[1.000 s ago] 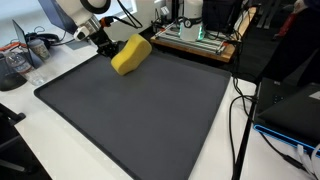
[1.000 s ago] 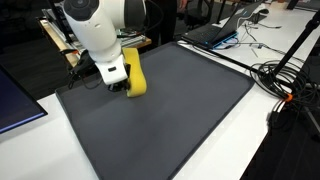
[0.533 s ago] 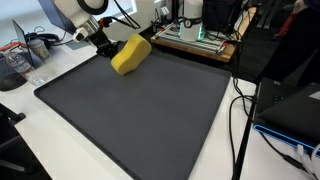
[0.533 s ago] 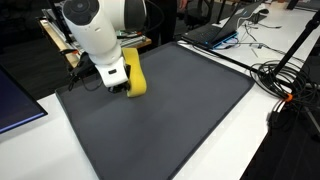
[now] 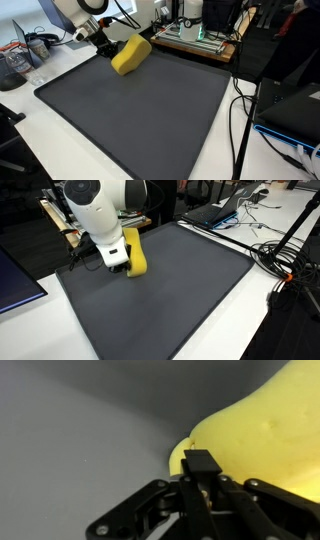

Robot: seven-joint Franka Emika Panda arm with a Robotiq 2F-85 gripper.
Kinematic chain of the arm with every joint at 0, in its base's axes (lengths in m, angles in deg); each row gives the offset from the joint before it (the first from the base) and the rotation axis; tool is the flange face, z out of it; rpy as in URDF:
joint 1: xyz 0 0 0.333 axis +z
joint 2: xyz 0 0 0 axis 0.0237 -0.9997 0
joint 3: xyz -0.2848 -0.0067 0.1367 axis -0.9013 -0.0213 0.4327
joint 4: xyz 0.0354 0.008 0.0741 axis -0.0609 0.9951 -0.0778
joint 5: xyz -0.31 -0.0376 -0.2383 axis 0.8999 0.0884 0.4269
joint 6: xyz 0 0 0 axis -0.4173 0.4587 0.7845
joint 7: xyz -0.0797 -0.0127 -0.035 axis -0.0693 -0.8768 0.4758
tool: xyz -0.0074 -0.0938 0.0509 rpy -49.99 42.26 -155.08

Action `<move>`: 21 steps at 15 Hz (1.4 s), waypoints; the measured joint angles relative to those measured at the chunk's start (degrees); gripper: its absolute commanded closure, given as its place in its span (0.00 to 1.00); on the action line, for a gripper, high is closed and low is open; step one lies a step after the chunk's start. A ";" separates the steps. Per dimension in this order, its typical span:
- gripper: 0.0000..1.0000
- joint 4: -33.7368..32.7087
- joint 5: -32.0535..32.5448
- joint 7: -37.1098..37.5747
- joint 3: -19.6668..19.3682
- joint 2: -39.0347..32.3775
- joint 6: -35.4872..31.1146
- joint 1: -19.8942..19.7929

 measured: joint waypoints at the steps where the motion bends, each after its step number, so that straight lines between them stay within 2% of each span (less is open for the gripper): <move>1: 0.97 0.35 0.13 0.00 0.14 0.29 -0.34 0.07; 6: 0.97 5.64 2.67 0.71 0.44 4.05 -5.62 1.93; 14: 0.97 17.10 9.20 6.76 1.47 13.16 -16.69 7.69; 21: 0.97 23.94 13.96 14.51 3.15 21.61 -18.64 12.36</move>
